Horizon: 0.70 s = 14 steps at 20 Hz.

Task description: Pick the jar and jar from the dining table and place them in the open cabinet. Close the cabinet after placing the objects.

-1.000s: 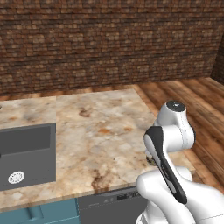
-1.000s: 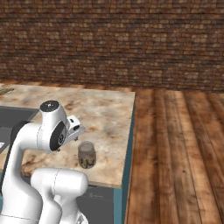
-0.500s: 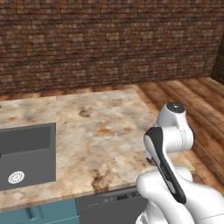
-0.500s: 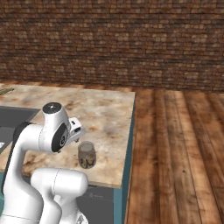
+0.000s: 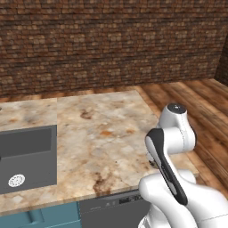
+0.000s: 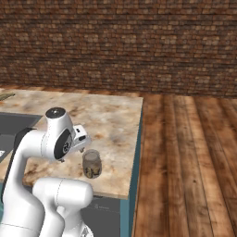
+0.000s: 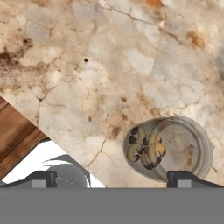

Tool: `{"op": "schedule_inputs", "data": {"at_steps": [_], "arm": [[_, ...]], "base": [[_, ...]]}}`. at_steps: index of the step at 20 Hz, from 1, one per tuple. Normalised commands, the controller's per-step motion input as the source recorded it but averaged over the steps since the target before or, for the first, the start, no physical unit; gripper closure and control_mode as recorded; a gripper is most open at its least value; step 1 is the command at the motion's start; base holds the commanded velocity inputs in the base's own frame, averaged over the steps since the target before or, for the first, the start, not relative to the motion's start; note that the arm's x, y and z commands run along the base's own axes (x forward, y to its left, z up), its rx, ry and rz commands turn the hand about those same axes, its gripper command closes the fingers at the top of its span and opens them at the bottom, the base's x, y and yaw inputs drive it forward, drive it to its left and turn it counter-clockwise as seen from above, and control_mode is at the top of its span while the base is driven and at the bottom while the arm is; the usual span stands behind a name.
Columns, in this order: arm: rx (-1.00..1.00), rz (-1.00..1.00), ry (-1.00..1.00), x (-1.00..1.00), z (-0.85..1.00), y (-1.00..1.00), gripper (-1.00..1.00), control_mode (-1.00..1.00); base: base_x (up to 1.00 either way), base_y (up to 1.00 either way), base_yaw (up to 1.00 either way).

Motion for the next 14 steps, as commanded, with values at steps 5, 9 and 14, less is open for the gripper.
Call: {"op": "schedule_inputs", "data": {"at_steps": [5, 9, 14], "arm": [[0.00, -0.05, 0.06, 0.01, -0.03, -0.07, -1.00, -1.00], [0.00, -0.04, 0.06, 0.03, -0.03, -0.12, -1.00, -1.00], [0.00, -0.03, 0.04, 0.10, -0.09, -0.09, -1.00, -1.00]], "base": [[0.00, 0.00, 0.00], [0.00, 0.00, 0.00], [0.00, 0.00, 0.00]]}}
